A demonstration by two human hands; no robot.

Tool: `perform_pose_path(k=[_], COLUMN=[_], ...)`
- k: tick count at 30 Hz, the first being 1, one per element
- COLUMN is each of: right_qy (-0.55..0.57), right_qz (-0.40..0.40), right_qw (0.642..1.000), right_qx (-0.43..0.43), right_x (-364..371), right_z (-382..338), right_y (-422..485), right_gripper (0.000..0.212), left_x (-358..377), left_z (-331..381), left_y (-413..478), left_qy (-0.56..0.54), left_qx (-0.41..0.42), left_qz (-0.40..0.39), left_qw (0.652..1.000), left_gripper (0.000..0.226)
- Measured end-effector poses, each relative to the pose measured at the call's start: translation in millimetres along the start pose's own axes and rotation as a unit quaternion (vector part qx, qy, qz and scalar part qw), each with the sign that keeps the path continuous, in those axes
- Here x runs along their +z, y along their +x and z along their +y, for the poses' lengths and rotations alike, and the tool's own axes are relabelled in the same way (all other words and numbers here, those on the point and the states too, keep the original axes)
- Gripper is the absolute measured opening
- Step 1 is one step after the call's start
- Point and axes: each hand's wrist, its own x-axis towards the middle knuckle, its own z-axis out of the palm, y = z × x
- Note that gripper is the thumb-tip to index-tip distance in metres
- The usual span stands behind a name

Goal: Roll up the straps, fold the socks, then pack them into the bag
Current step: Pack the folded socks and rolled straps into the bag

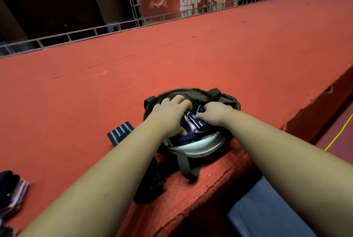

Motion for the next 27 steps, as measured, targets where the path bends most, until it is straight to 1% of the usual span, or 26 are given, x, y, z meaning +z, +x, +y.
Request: perform_pose_path(k=[3, 6, 8, 10, 12, 14, 16, 18, 20, 21, 22, 24, 25, 27], right_qy=[0.001, 0.021, 0.044, 0.054, 0.047, 0.036, 0.028, -0.005, -0.027, -0.036, -0.046, -0.073, -0.086, -0.103], right_qz=[0.018, 0.015, -0.006, -0.026, -0.022, -0.006, 0.01, 0.03, 0.1, 0.136, 0.161, 0.172, 0.172, 0.183], right_qw=[1.0, 1.0, 0.999, 0.998, 0.998, 0.999, 1.0, 0.999, 0.994, 0.989, 0.985, 0.982, 0.981, 0.977], right_qx=[0.013, 0.014, -0.001, -0.014, -0.021, -0.015, -0.008, -0.023, -0.04, -0.041, -0.041, -0.036, -0.037, -0.046], right_x=[0, -6, -12, -12, -7, -1, 3, -2, -13, -21, -30, -49, -57, -70], right_z=[0, 6, 8, 9, 11, 14, 16, 16, 20, 24, 28, 33, 33, 26], right_y=[-3, -2, -3, -5, -6, -7, -10, -17, -20, -22, -23, -27, -29, -34], right_gripper=[0.049, 0.045, 0.039, 0.035, 0.038, 0.047, 0.055, 0.049, 0.034, 0.033, 0.041, 0.06, 0.066, 0.07], left_x=[2, 3, 2, 2, 3, 4, 2, -2, -5, -6, -7, -8, -8, -9], left_z=[-2, -3, -3, -1, 1, 3, 6, 11, 14, 15, 16, 17, 18, 19], left_y=[-3, -4, -6, -7, -9, -11, -11, -11, -7, -6, -4, 1, 4, 8], left_qy=[0.002, -0.023, -0.022, -0.014, -0.008, 0.001, 0.017, 0.033, 0.045, 0.051, 0.057, 0.062, 0.064, 0.077], left_qx=[0.012, 0.008, 0.01, 0.018, 0.033, 0.053, 0.065, 0.067, 0.065, 0.067, 0.069, 0.068, 0.062, 0.046], left_qz=[-0.017, -0.035, -0.036, -0.031, -0.031, -0.041, -0.058, -0.074, -0.09, -0.095, -0.097, -0.104, -0.111, -0.133], left_qw=[1.0, 0.999, 0.999, 0.999, 0.999, 0.998, 0.996, 0.994, 0.993, 0.992, 0.991, 0.99, 0.99, 0.987], left_gripper=[0.063, 0.056, 0.062, 0.075, 0.084, 0.084, 0.08, 0.074, 0.072, 0.071, 0.07, 0.068, 0.07, 0.076])
